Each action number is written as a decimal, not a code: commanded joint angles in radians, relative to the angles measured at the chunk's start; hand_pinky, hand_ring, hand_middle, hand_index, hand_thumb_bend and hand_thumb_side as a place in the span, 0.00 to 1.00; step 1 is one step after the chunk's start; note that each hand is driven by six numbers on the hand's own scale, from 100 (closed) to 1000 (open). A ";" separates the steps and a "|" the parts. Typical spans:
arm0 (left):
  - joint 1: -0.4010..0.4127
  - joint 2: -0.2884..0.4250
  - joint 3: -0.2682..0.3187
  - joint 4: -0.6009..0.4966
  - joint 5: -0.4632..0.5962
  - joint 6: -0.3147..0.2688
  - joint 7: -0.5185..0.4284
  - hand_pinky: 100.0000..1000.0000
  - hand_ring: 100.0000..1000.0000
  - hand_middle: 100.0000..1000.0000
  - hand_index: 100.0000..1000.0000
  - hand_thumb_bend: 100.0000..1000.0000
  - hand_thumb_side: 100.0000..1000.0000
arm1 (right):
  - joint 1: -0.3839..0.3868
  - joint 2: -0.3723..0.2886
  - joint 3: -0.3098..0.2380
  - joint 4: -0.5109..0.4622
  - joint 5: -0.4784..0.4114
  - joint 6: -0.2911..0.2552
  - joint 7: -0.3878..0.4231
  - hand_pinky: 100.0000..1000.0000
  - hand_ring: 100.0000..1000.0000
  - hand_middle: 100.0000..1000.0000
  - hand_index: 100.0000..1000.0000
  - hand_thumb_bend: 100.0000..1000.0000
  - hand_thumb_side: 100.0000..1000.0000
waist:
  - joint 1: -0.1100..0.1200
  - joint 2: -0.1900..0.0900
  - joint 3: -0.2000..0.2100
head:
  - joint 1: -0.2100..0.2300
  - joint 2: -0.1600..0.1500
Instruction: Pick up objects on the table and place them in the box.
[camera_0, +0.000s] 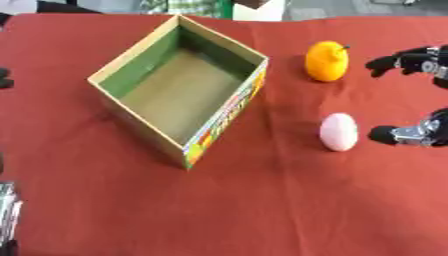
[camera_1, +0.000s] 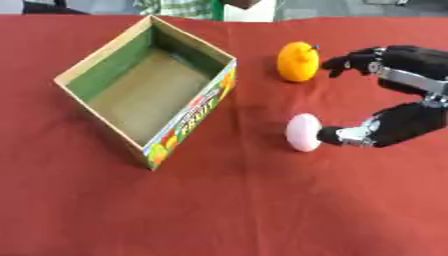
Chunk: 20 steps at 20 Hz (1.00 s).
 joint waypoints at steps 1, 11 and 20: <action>-0.010 0.013 0.000 -0.020 0.005 -0.001 -0.005 0.52 0.53 0.59 0.71 0.00 0.62 | -0.032 0.013 0.016 0.052 0.038 -0.001 0.015 0.84 0.94 0.84 1.00 0.48 0.69 | 0.001 -0.014 0.002 | -0.003 -0.011; -0.009 0.010 0.000 -0.020 0.006 0.000 -0.009 0.53 0.53 0.59 0.71 0.00 0.62 | -0.077 0.098 0.074 0.196 0.095 -0.030 0.037 0.84 0.94 0.84 1.00 0.48 0.69 | 0.002 -0.007 0.005 | -0.005 -0.019; -0.011 0.007 -0.001 -0.020 0.006 0.001 -0.013 0.53 0.53 0.59 0.70 0.00 0.62 | -0.077 0.129 0.101 0.233 0.105 -0.049 0.065 0.83 0.92 0.78 0.94 0.48 0.66 | 0.003 0.000 0.008 | -0.006 -0.020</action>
